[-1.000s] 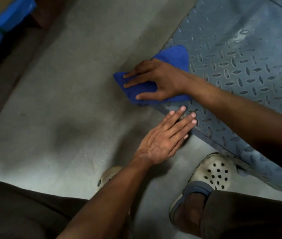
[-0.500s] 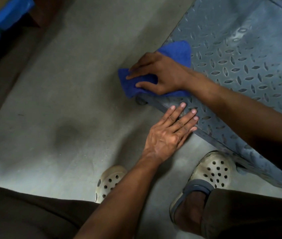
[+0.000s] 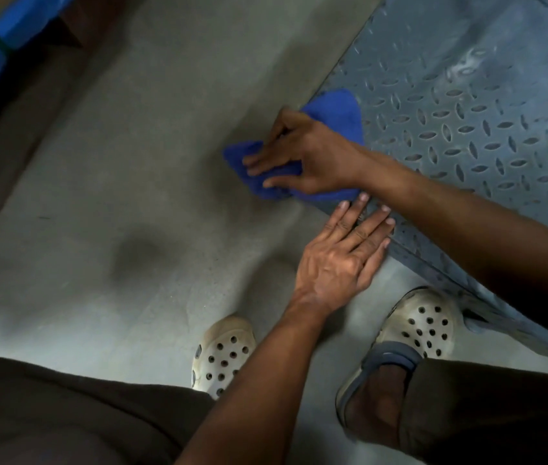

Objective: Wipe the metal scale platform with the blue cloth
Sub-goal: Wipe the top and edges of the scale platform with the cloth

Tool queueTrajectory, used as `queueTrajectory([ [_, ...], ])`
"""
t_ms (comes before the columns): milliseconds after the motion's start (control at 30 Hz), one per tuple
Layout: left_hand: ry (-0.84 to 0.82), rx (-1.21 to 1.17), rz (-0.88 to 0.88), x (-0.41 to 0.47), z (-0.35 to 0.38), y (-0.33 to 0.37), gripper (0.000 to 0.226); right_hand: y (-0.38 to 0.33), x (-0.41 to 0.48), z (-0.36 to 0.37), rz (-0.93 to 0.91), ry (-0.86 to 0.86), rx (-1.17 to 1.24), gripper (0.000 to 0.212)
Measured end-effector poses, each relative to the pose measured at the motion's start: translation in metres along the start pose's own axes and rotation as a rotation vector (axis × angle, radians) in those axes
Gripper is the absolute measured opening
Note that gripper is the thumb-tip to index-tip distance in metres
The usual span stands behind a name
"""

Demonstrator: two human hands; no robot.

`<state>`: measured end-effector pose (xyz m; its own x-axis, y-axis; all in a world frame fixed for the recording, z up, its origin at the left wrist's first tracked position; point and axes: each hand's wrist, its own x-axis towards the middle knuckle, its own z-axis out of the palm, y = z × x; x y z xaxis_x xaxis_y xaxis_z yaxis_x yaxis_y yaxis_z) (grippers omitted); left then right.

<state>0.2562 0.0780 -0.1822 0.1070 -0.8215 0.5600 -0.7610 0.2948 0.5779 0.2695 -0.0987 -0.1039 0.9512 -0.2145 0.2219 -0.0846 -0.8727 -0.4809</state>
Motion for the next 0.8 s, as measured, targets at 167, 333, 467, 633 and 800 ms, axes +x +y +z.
queueTrajectory([
  [167, 0.004, -0.032, 0.0, 0.001, 0.0, 0.001, 0.031, 0.003, -0.014, -0.01, -0.053, 0.076, -0.113, 0.042],
  [333, 0.007, -0.037, -0.026, 0.0, 0.003, 0.003, 0.031, 0.008, -0.028, -0.017, -0.161, -0.051, -0.154, 0.039],
  [467, 0.025, -0.031, -0.009, -0.002, 0.004, 0.003, 0.031, 0.016, -0.021, -0.022, -0.138, 0.011, -0.19, 0.035],
  [633, 0.012, -0.053, -0.036, -0.004, 0.005, 0.005, 0.031, 0.012, -0.013, -0.013, -0.264, 0.012, -0.195, 0.024],
  [800, 0.03, -0.053, -0.059, -0.005, 0.006, 0.004, 0.03, 0.002, -0.017, -0.003, -0.177, 0.04, -0.138, 0.024],
])
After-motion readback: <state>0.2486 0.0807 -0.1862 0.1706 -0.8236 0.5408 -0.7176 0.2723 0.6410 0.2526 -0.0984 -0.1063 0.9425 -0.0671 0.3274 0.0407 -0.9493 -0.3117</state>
